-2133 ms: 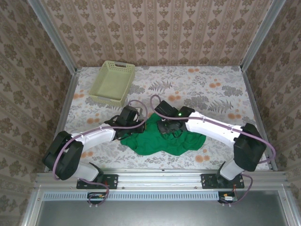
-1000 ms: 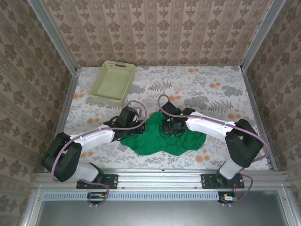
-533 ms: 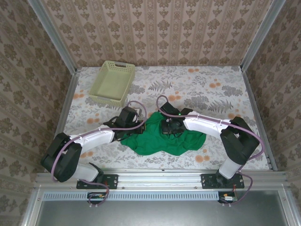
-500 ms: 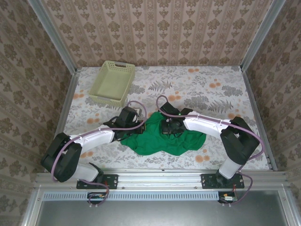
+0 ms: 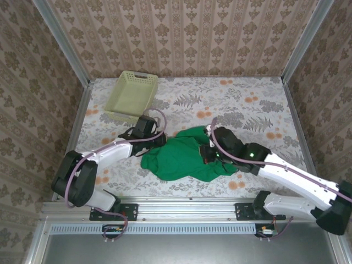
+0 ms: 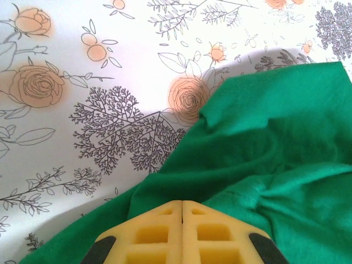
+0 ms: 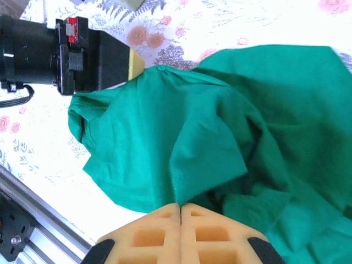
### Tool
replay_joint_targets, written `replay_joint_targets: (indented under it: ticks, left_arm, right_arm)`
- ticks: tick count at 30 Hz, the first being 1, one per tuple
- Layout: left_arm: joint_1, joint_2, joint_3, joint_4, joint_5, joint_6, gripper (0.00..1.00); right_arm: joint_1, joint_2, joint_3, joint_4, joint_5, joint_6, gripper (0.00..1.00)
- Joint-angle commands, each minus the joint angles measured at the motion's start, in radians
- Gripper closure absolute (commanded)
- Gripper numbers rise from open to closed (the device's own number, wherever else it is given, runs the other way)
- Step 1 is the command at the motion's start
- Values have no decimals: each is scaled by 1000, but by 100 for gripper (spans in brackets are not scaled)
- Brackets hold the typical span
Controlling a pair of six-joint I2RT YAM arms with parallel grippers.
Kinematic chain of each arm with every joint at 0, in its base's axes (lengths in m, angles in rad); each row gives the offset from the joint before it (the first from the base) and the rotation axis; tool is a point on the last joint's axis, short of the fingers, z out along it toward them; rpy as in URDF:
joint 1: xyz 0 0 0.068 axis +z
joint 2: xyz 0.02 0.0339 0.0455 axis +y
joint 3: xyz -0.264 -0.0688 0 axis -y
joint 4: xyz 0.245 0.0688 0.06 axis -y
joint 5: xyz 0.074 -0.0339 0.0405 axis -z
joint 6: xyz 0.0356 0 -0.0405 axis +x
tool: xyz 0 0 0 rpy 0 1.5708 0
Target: Fold the inside-out t-shirt
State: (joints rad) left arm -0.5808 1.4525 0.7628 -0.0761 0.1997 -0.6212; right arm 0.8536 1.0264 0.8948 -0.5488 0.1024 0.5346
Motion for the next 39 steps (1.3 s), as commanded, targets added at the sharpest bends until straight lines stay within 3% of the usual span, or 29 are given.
replay_joint_targets:
  ticks: [1, 8, 13, 18, 24, 28, 39]
  left_arm:
    - [-3, 6, 1, 6, 39, -20, 100]
    - [-85, -93, -106, 48, 3, 1, 100]
    - [-138, -143, -185, 70, -17, 13, 100]
    - [-178, -181, -217, 74, -38, 22, 100]
    - [-178, -205, -238, 59, -72, 14, 100]
    - [-177, -209, -247, 53, -75, 12, 100]
    - [-178, -224, -252, 55, -72, 12, 100]
  right_arm:
    - [-3, -33, -106, -24, 33, 40, 100]
    - [40, 27, -283, 86, -78, 177, 99]
    - [44, 10, -235, -51, -6, 187, 76]
    - [-29, -12, -163, -50, -35, 180, 67]
    - [-97, 126, -137, 64, -83, 231, 69]
    - [-112, 231, -101, 89, -40, 209, 70]
    - [-37, 503, 73, 91, 26, 150, 60]
